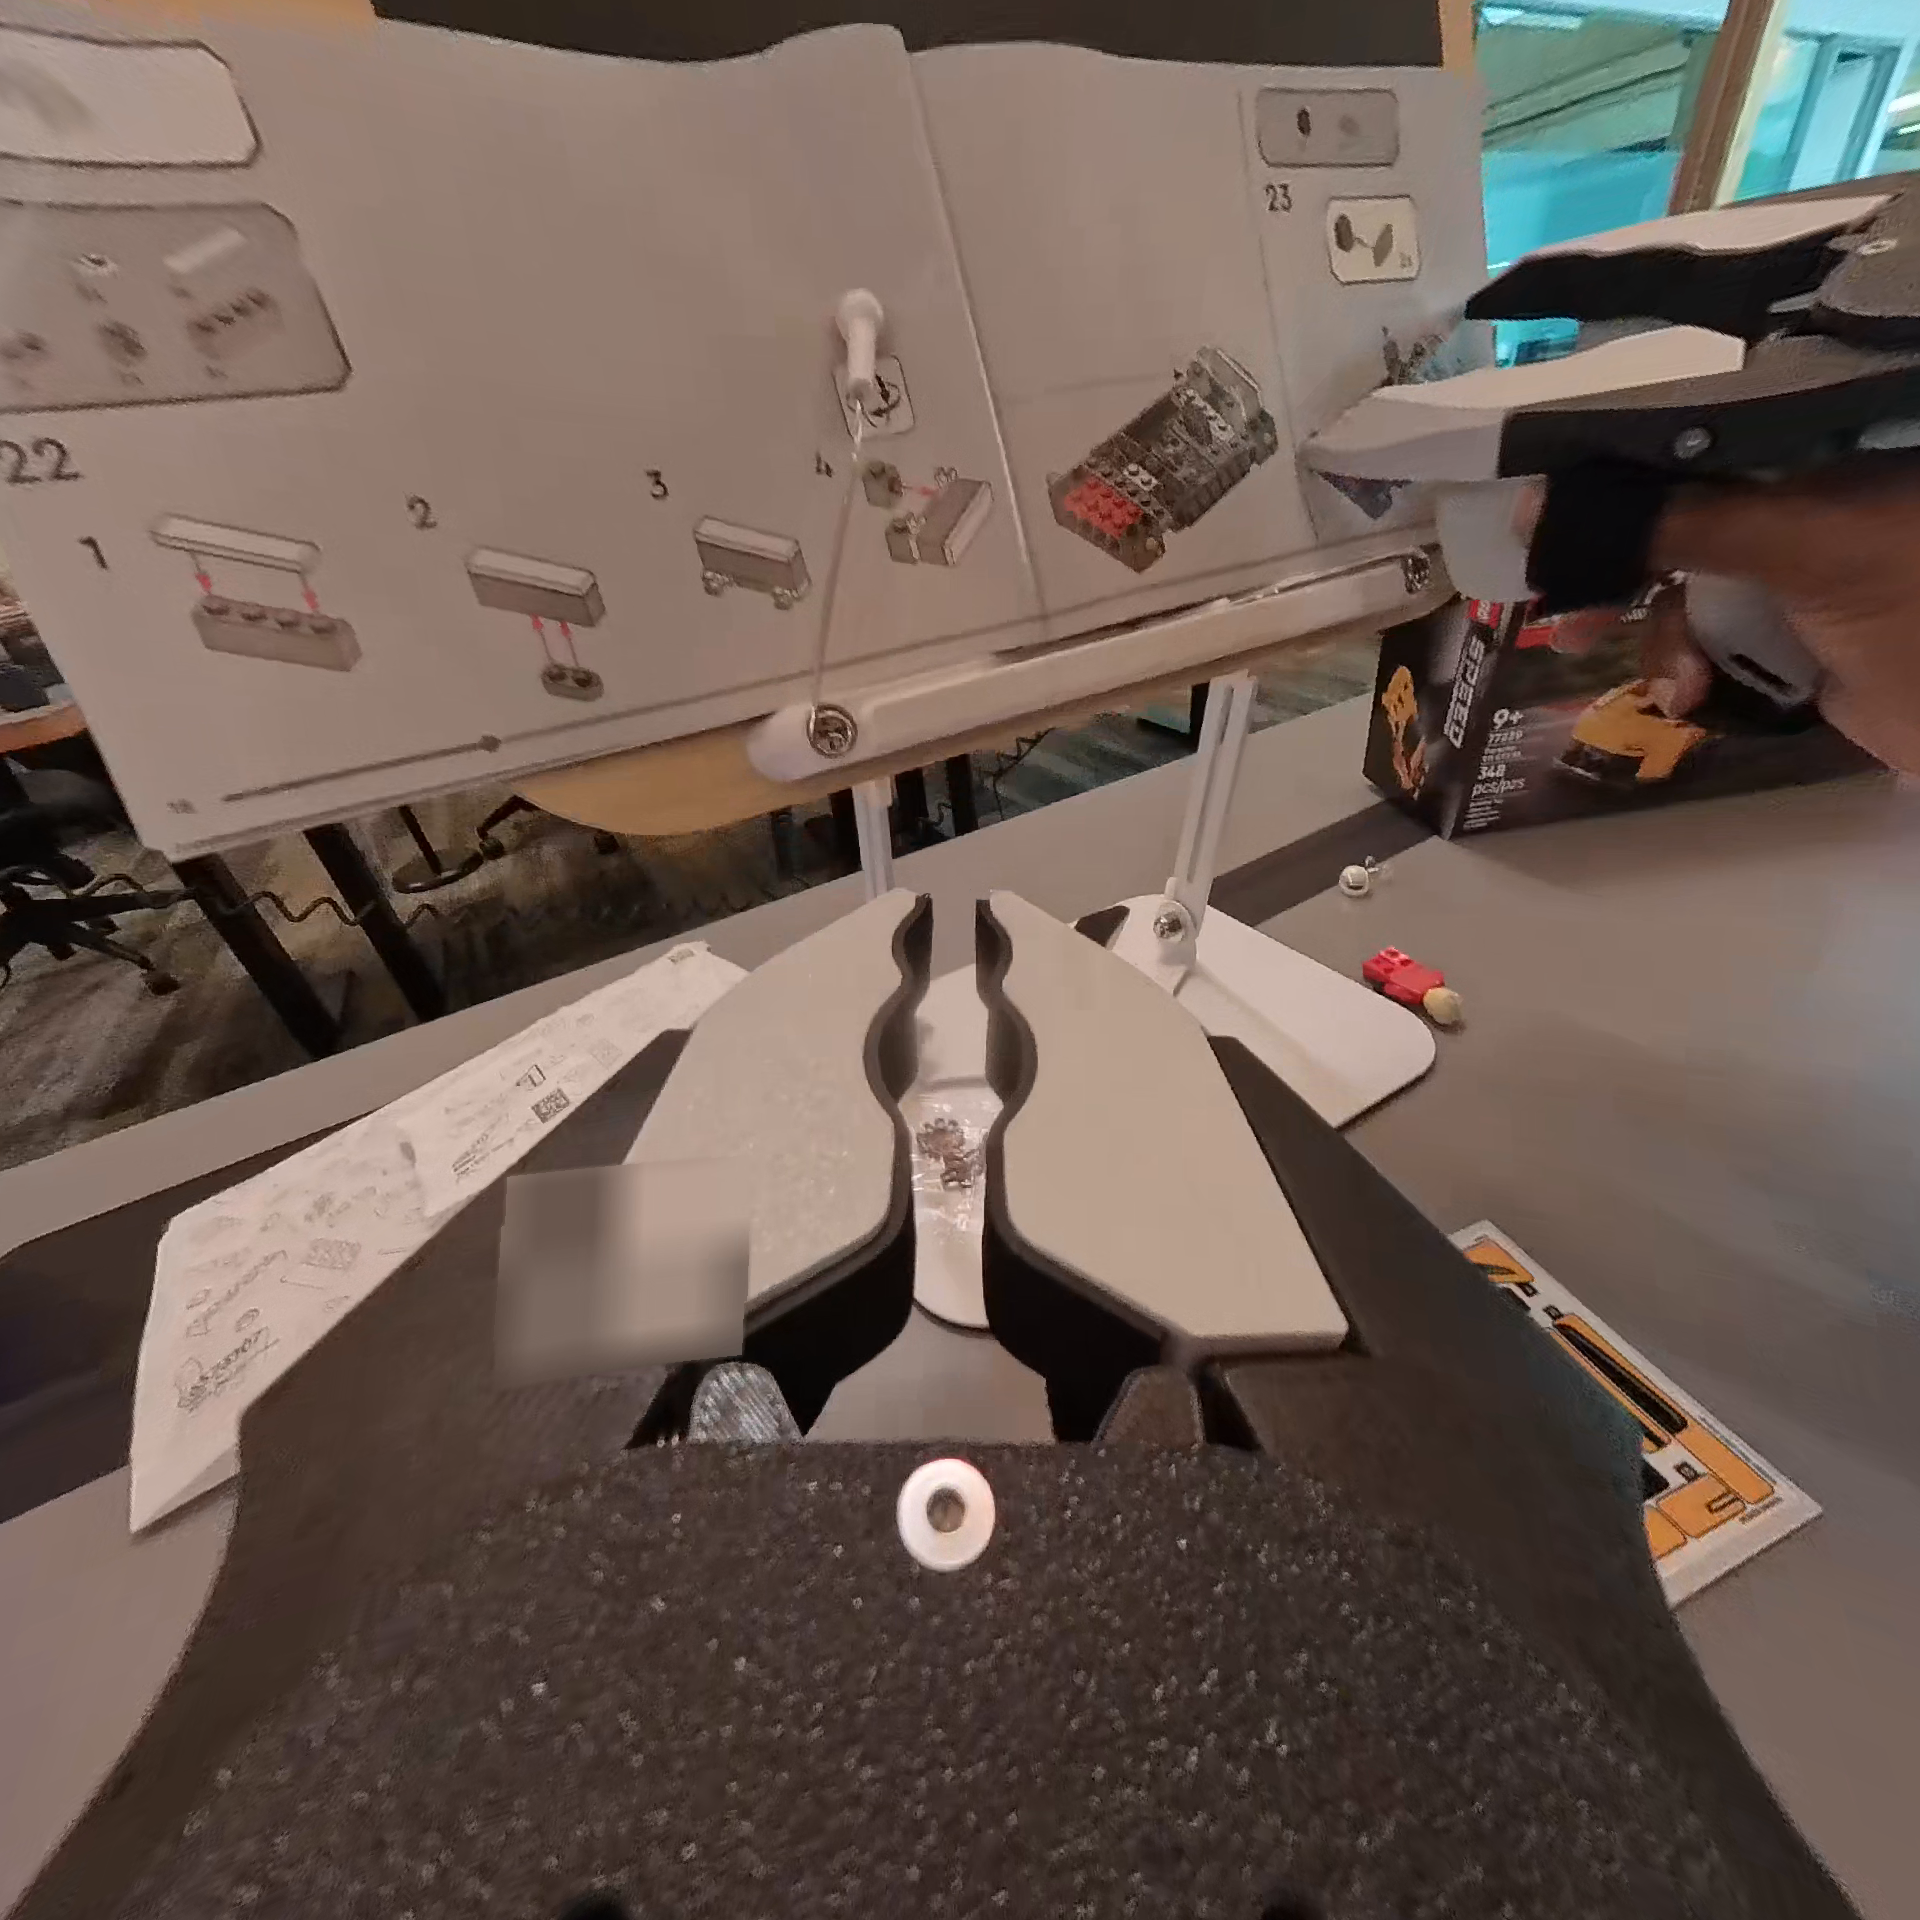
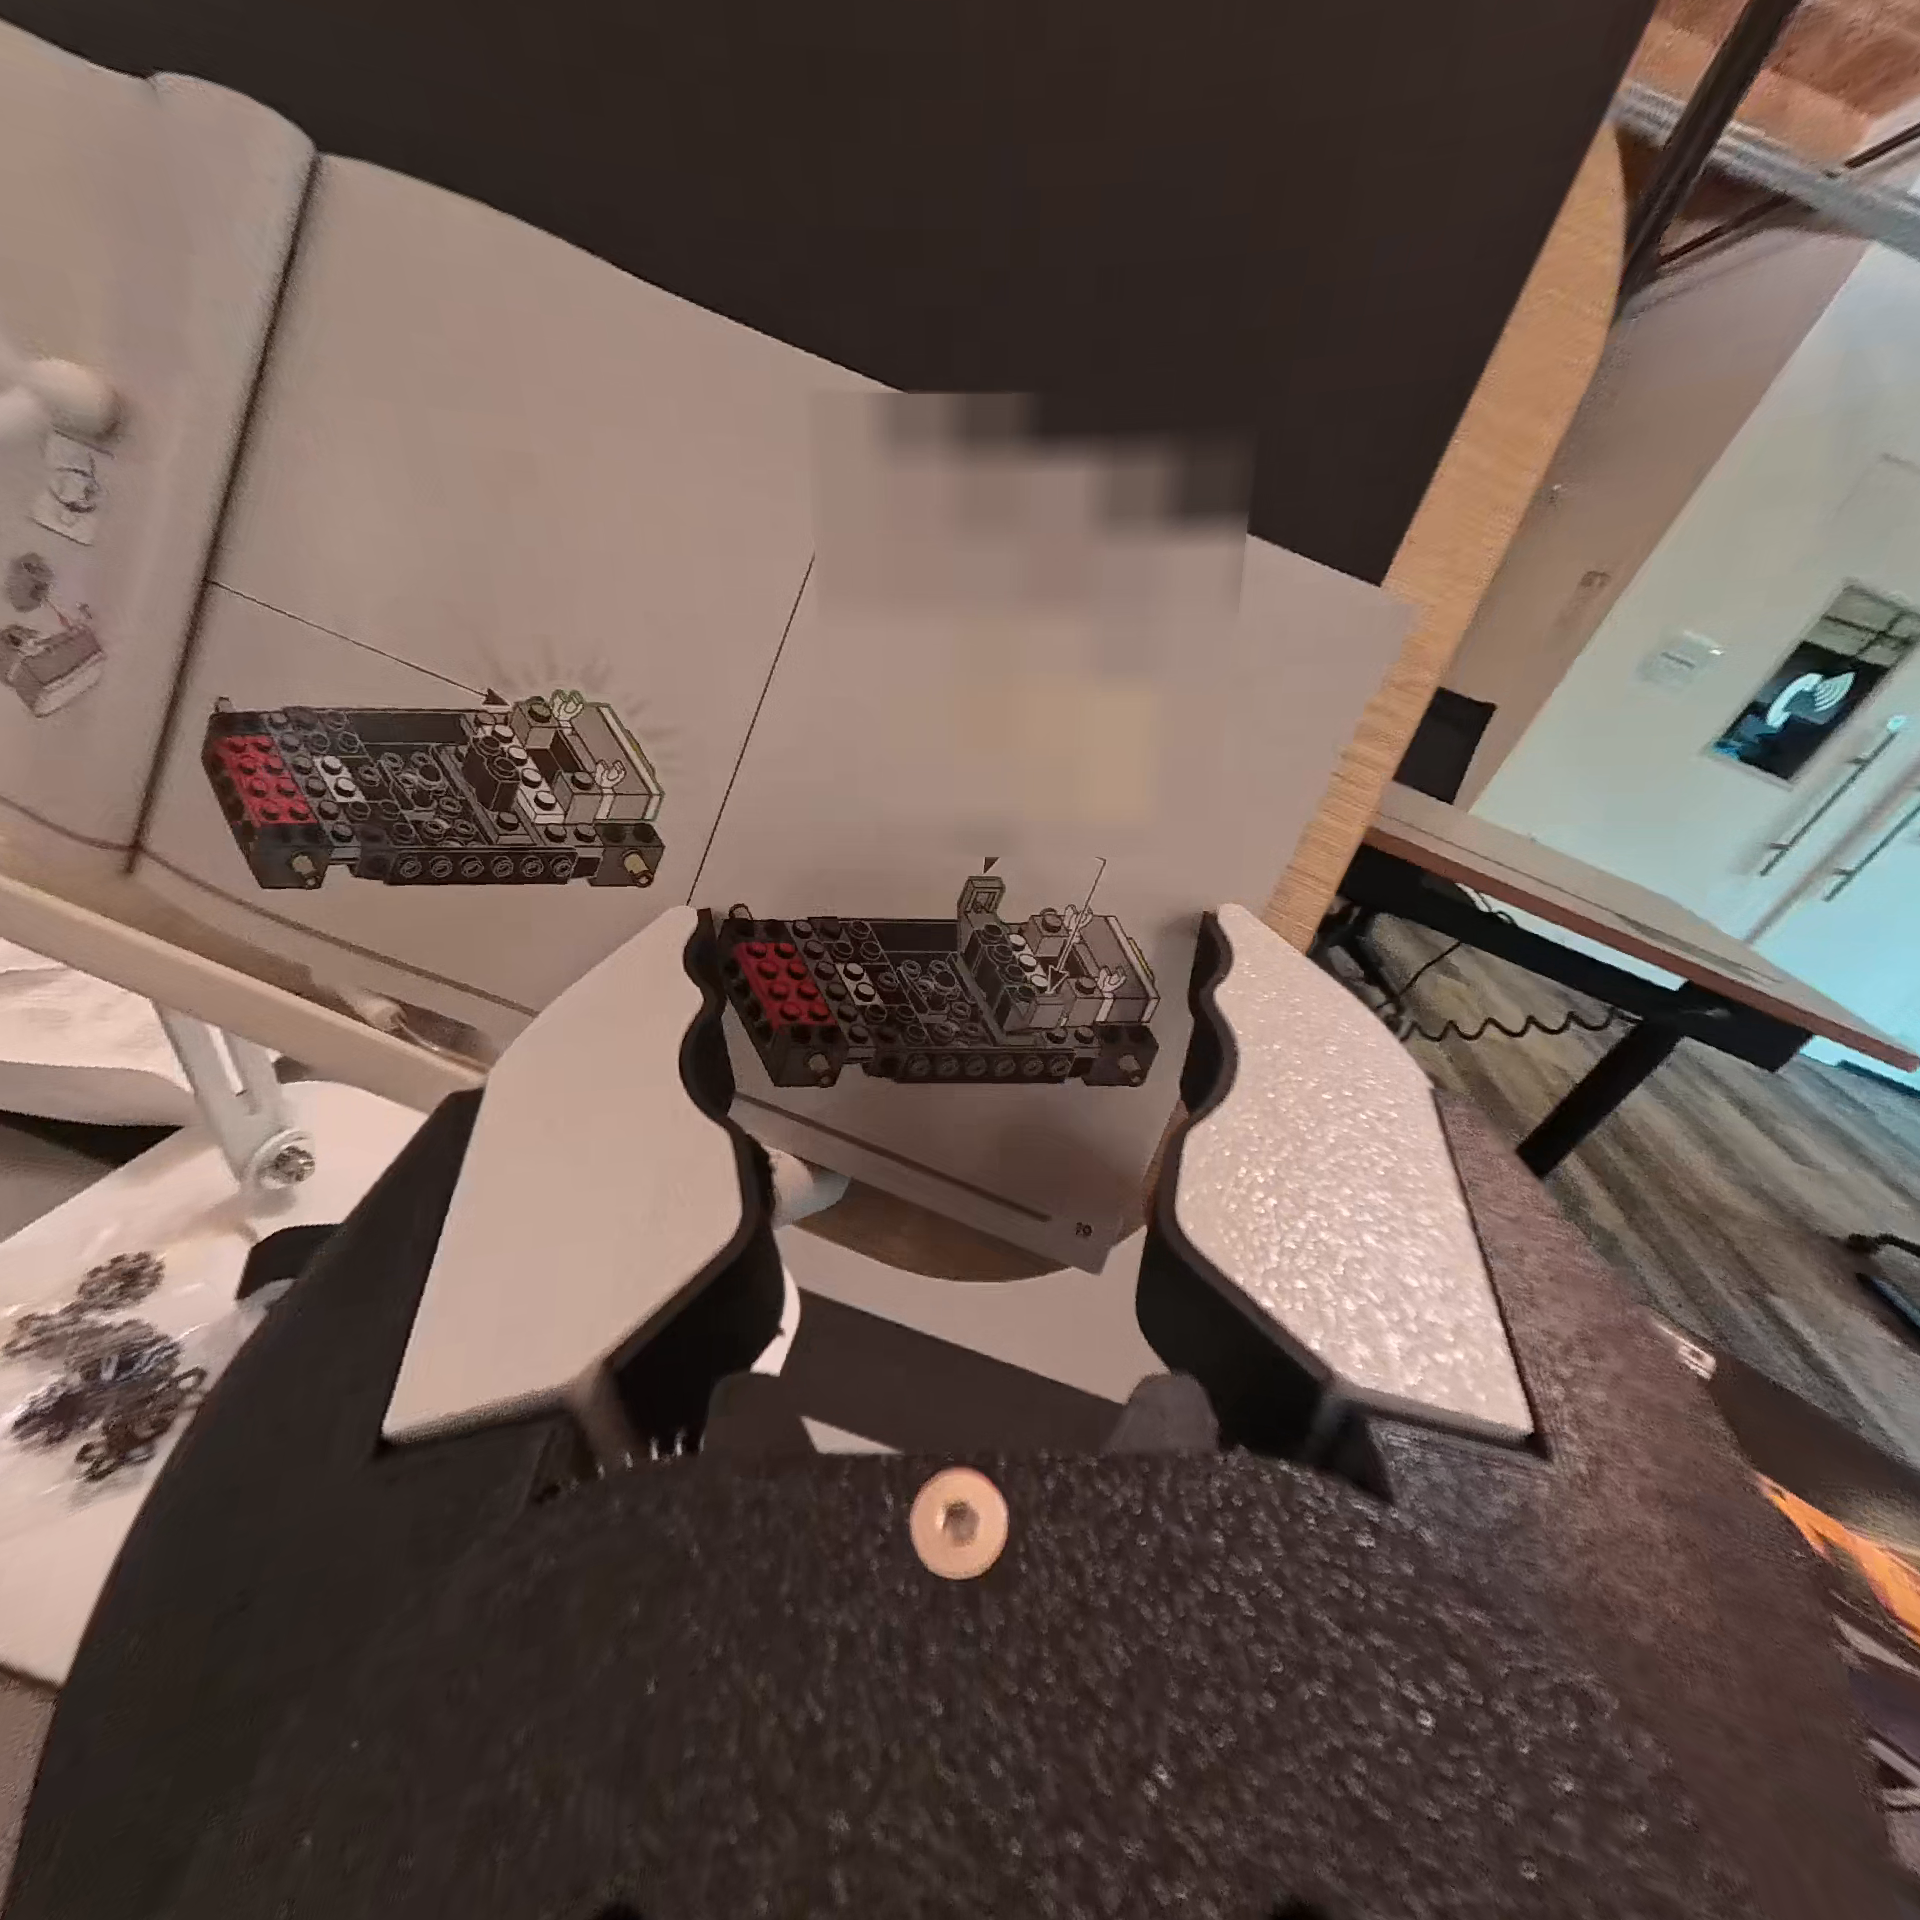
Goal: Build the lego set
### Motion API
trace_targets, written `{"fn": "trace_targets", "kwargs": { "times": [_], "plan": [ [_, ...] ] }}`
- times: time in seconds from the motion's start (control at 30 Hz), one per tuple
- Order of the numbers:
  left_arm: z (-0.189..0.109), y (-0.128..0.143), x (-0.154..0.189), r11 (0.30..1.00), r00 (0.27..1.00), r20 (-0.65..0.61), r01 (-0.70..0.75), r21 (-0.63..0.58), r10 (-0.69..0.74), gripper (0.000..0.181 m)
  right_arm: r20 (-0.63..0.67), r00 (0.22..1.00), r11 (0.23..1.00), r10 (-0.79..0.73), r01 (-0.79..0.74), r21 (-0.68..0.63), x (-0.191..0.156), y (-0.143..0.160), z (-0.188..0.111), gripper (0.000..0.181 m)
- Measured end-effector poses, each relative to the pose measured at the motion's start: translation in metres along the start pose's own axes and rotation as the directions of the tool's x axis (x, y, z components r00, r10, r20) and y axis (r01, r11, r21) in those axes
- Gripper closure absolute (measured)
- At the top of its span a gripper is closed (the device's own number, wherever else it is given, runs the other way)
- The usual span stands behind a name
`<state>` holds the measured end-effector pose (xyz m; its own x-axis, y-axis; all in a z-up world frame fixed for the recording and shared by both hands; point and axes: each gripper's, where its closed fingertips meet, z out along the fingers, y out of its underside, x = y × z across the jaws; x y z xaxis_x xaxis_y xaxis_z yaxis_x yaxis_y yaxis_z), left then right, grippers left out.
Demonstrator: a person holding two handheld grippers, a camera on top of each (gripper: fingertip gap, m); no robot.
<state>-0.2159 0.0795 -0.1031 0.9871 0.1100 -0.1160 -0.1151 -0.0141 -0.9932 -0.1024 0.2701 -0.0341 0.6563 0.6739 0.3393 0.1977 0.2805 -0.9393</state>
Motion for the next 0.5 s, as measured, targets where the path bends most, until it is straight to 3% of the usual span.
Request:
{"fn": "trace_targets", "kwargs": {
  "times": [0.1, 0.5],
  "plan": [
    [0.001, 0.002, 0.002, 1.0, 0.999, -0.016, 0.031, 0.005, -0.031, 0.175, -0.019, 1.0, 1.0, -0.003, 0.003, 0.004, 0.0, 0.001, 0.001, 0.098],
    [0.001, 0.007, 0.016, 0.999, 0.998, -0.055, 0.033, -0.009, -0.033, 0.179, 0.006, 1.0, 0.999, -0.016, 0.015, 0.052, -0.004, 0.004, -0.006, 0.16]
  ]
}}
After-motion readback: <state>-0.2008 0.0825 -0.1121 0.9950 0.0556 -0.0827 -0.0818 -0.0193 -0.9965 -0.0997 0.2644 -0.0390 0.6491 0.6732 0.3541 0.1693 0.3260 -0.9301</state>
